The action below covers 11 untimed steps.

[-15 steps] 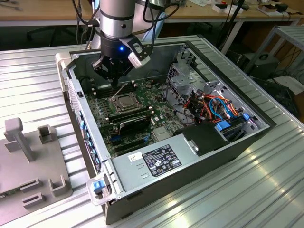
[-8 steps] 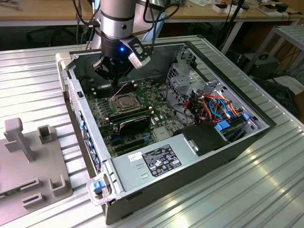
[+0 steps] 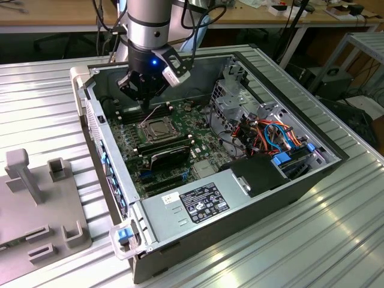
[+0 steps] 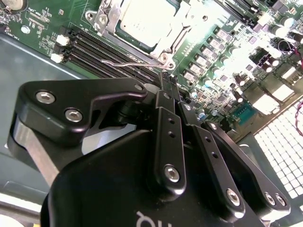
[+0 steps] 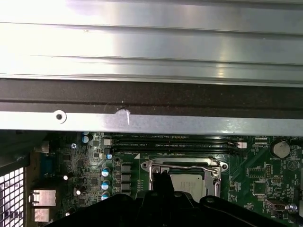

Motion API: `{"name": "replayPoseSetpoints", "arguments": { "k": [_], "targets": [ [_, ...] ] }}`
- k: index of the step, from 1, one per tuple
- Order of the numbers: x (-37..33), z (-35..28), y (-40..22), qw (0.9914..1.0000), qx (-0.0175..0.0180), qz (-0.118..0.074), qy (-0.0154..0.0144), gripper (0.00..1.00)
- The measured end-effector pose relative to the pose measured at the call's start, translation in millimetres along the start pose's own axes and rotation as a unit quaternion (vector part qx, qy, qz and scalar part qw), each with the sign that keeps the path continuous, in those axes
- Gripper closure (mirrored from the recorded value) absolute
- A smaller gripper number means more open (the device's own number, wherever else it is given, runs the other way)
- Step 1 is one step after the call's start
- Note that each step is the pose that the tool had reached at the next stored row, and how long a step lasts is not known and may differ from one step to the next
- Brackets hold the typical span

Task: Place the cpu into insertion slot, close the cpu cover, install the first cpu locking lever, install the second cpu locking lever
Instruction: 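Install the first cpu locking lever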

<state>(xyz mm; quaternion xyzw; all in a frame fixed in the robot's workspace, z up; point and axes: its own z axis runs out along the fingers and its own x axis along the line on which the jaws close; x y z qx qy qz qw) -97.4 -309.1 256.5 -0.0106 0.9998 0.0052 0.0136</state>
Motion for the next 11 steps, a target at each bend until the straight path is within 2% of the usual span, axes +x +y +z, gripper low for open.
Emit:
{"name": "replayPoseSetpoints", "arguments": {
  "k": [11],
  "targets": [
    [-16.7,12.1,0.6,1.00000,0.0008,0.000,0.0000,0.89]
  ]
}}
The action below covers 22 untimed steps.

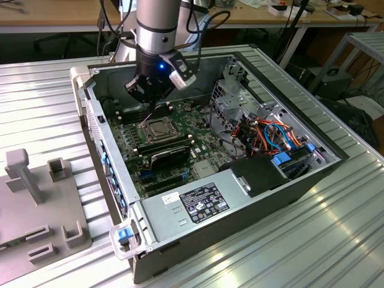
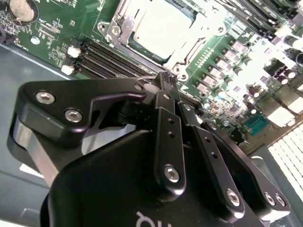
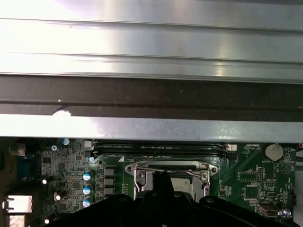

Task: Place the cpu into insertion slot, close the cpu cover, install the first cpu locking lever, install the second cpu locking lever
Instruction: 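Install the first cpu locking lever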

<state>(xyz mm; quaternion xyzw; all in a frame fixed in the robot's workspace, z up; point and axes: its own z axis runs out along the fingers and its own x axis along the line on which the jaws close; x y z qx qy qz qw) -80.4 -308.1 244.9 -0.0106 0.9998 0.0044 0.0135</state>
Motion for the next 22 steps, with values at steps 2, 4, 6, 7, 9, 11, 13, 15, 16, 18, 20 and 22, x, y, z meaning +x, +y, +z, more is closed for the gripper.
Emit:
{"name": "replayPoseSetpoints", "arguments": {
  "k": [2,4,6,7,9,11,13,15,16,18,20,22],
  "targets": [
    [-2.5,1.5,0.5,1.00000,-0.0001,0.000,-0.0001,0.89],
    [-6.5,3.3,0.7,1.00000,-0.0001,0.000,-0.0001,0.89],
    [-9.9,5.2,1.1,1.00000,-0.0001,0.000,0.0000,0.89],
    [-10.8,5.8,1.2,1.00000,-0.0001,0.000,0.0000,0.89],
    [-13.0,7.4,1.8,1.00000,-0.0001,0.000,0.0000,0.89],
    [-14.1,8.2,3.8,1.00000,0.0000,0.000,0.0000,0.89],
    [-14.0,8.1,4.9,1.00000,0.0001,0.000,-0.0001,0.89],
    [-12.6,8.0,5.0,1.00000,0.0002,0.000,-0.0001,0.89],
    [-10.3,7.8,5.0,1.00000,0.0003,0.000,0.0000,0.89],
    [-6.8,7.8,5.3,1.00000,0.0002,0.000,-0.0001,0.89],
    [-6.4,8.1,10.0,1.00000,0.0003,0.000,0.0000,0.89],
    [-6.8,9.5,13.4,1.00000,0.0002,0.000,-0.0001,0.89]
  ]
}}
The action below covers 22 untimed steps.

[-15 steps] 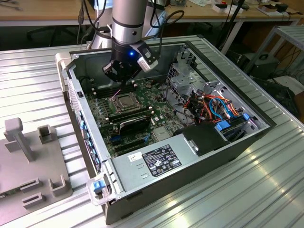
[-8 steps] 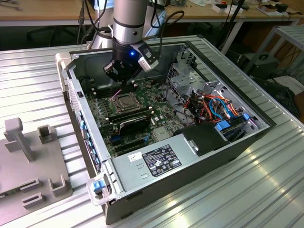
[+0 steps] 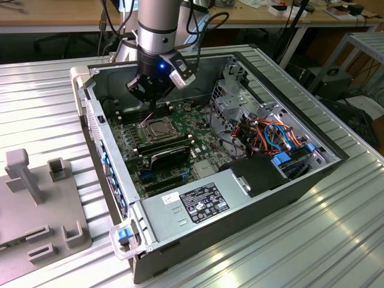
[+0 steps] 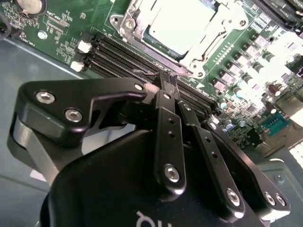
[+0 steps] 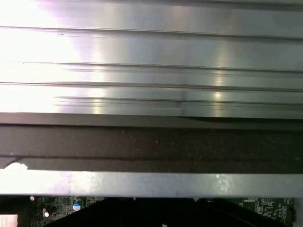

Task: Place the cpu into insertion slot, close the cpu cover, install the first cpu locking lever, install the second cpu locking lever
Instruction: 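Install the first cpu locking lever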

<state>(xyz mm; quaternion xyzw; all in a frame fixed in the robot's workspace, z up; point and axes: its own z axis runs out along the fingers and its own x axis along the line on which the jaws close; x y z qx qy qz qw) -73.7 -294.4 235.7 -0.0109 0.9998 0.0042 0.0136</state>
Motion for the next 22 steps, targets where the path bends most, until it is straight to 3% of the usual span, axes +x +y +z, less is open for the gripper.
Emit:
{"name": "replayPoseSetpoints", "arguments": {
  "k": [11,22],
  "targets": [
    [-15.8,4.4,-0.6,1.00000,0.0002,0.000,0.0001,0.89],
    [-26.0,21.6,-1.5,1.00000,0.0002,0.000,0.0001,0.89]
  ]
}}
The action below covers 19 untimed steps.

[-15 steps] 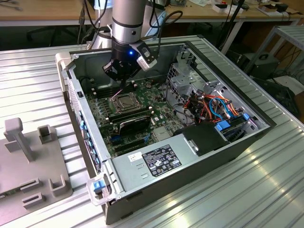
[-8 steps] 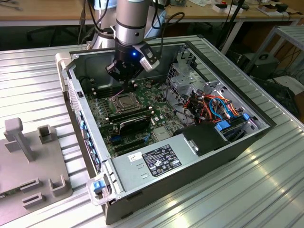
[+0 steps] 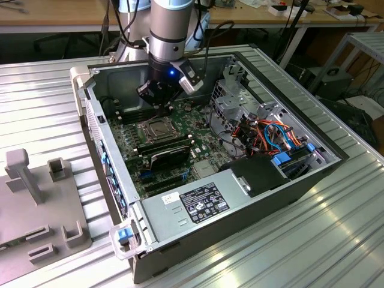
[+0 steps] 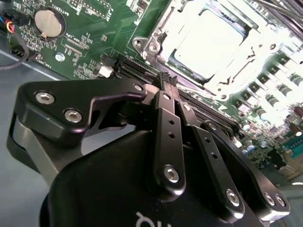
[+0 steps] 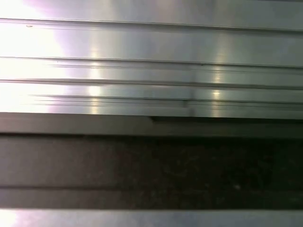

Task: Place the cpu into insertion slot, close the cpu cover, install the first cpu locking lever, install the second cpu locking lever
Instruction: 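Install the first cpu locking lever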

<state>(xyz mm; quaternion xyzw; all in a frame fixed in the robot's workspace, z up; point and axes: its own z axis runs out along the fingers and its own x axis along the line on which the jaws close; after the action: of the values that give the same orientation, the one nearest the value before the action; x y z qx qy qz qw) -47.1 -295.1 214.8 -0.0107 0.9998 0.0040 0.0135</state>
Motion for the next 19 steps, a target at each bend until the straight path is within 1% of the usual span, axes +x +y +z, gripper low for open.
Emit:
{"name": "replayPoseSetpoints", "arguments": {
  "k": [2,4,13,19],
  "targets": [
    [-0.6,3.0,0.0,1.00000,0.0000,0.000,0.0000,0.89],
    [-0.7,4.2,0.0,1.00000,0.0000,0.000,-0.0001,0.89],
    [-0.7,5.2,-0.1,1.00000,-0.0002,0.000,-0.0002,0.89],
    [-0.6,6.4,-2.8,1.00000,-0.0001,0.000,-0.0001,0.89]
  ]
}}
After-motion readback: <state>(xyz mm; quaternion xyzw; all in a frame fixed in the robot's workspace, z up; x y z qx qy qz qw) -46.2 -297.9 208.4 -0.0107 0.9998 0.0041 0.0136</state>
